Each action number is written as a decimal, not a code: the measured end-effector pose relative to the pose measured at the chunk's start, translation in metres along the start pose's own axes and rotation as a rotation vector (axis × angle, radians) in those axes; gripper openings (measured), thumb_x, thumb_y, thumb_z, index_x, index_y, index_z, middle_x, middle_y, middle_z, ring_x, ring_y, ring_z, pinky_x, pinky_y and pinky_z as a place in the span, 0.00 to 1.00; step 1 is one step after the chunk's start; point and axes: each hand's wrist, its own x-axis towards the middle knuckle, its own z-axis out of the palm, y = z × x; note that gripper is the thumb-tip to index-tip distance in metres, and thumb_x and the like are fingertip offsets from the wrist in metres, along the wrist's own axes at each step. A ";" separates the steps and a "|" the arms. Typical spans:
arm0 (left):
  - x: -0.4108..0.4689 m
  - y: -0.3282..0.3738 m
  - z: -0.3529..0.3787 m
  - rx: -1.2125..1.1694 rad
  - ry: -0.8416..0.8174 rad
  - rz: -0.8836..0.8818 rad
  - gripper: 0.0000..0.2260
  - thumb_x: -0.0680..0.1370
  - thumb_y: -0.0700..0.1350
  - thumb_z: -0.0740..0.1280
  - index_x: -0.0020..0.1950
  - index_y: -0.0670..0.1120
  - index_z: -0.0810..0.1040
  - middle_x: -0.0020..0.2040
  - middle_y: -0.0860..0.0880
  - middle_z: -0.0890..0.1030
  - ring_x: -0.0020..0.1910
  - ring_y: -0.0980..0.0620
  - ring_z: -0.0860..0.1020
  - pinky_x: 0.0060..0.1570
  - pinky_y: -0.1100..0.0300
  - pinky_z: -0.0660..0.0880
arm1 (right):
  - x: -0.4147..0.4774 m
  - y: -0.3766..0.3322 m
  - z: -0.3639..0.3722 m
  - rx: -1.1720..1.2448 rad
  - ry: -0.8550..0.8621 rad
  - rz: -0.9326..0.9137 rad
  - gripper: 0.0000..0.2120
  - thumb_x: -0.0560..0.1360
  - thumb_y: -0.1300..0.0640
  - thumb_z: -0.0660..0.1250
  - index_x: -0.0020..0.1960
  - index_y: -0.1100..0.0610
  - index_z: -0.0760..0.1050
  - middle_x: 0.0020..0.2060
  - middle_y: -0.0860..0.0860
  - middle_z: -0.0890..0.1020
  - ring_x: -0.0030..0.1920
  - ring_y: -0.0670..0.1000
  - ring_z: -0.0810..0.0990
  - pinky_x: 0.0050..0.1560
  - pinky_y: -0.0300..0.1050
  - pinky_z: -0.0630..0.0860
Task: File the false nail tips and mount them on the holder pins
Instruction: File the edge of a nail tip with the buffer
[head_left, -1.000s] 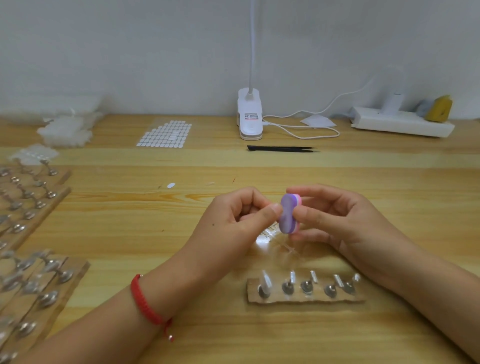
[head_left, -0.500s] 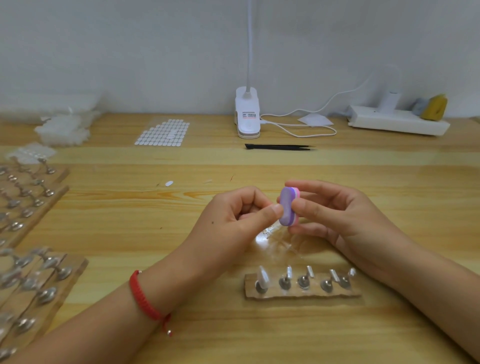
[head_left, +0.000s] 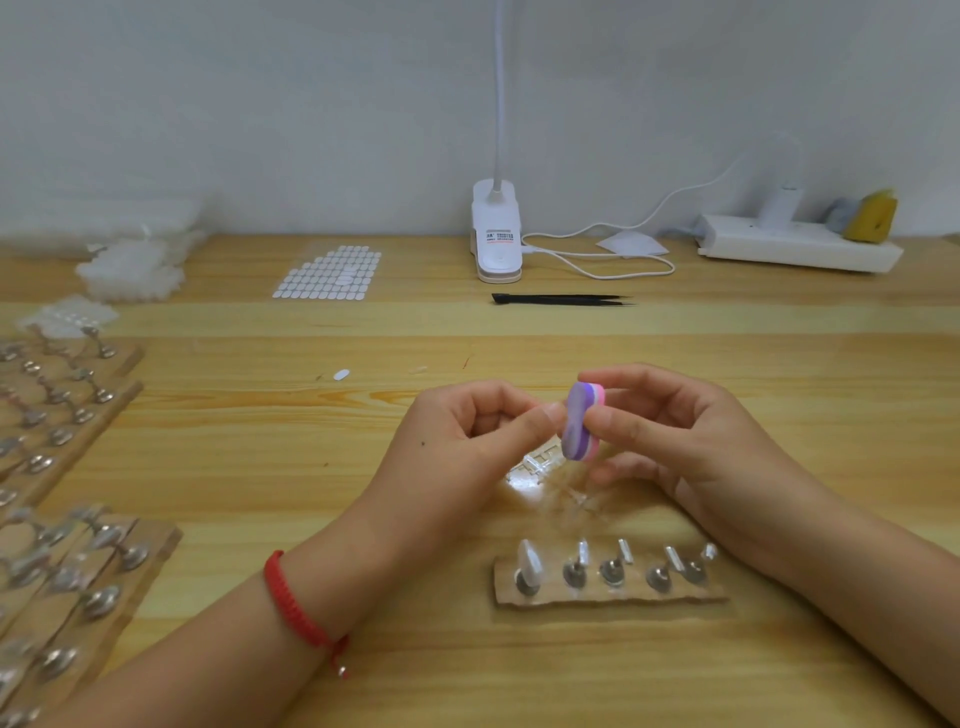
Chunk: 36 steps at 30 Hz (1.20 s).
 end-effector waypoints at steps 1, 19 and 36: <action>0.000 0.000 0.000 0.007 -0.026 -0.002 0.08 0.70 0.50 0.72 0.34 0.47 0.82 0.27 0.46 0.68 0.27 0.56 0.63 0.27 0.72 0.62 | 0.000 0.000 -0.001 0.014 0.027 -0.002 0.15 0.58 0.55 0.76 0.45 0.55 0.85 0.39 0.54 0.86 0.35 0.50 0.84 0.33 0.38 0.79; -0.002 -0.002 0.000 0.052 -0.086 0.011 0.07 0.73 0.47 0.71 0.37 0.45 0.82 0.29 0.45 0.70 0.28 0.55 0.65 0.29 0.71 0.63 | 0.000 0.000 0.000 0.032 0.015 0.006 0.16 0.60 0.54 0.75 0.48 0.51 0.86 0.43 0.54 0.87 0.41 0.48 0.85 0.37 0.37 0.80; -0.001 -0.007 -0.002 0.108 -0.070 0.042 0.09 0.71 0.53 0.71 0.41 0.48 0.84 0.30 0.34 0.71 0.28 0.55 0.66 0.30 0.67 0.64 | 0.000 0.001 0.001 -0.037 -0.036 0.051 0.18 0.63 0.49 0.73 0.52 0.50 0.85 0.45 0.55 0.86 0.42 0.53 0.79 0.37 0.38 0.78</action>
